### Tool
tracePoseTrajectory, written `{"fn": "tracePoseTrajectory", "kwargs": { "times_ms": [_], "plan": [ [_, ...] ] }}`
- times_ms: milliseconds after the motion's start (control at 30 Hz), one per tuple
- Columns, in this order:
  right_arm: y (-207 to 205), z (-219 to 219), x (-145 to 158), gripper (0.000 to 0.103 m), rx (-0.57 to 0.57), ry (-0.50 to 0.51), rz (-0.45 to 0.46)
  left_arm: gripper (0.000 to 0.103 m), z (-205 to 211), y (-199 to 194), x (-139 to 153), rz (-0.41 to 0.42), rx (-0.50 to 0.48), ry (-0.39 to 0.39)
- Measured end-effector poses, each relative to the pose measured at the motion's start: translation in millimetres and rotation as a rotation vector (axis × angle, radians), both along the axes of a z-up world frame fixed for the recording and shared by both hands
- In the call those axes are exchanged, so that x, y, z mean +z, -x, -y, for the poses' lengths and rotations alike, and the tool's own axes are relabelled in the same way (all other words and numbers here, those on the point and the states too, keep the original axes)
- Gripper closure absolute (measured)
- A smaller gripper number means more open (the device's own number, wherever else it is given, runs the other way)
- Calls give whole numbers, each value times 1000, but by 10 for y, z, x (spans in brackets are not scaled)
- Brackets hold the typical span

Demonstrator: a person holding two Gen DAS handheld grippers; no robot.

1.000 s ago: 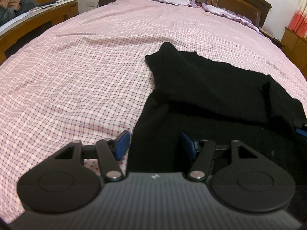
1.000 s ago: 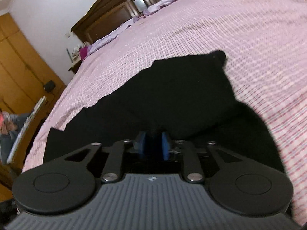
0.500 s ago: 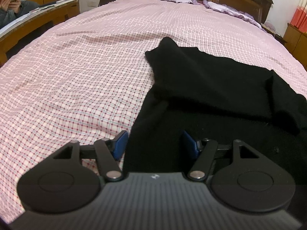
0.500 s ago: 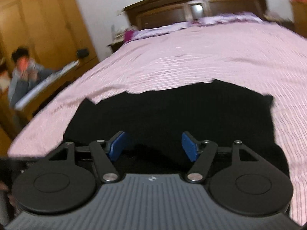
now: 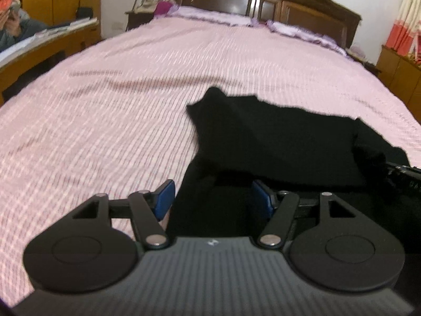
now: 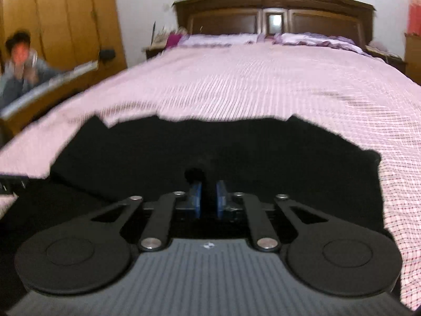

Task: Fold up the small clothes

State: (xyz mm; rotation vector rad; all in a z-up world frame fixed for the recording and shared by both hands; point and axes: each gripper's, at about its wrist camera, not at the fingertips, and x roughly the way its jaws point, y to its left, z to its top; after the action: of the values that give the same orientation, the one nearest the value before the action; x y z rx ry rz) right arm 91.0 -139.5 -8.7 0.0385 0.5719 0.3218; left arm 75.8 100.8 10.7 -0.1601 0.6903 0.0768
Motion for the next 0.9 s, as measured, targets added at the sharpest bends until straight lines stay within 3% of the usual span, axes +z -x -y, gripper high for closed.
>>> {"fn": "tracePoseTrajectory", "kwargs": {
  "times_ms": [300,433,833,900],
  "plan": [
    [-50,713,556,97,-171,-91,116,37,136,-362,143,127,-104,58],
    [-93,1051,580,97,-249,-112,100,37,195,-583,-14,108,-118,63],
    [-424,1475,-250,96,-374,-96,-100,36,170,-849,-424,43,-61,3],
    [-467,1529,-356,96,-384,-132,-112,36,143,-853,-436,42,-61,5]
  ]
}}
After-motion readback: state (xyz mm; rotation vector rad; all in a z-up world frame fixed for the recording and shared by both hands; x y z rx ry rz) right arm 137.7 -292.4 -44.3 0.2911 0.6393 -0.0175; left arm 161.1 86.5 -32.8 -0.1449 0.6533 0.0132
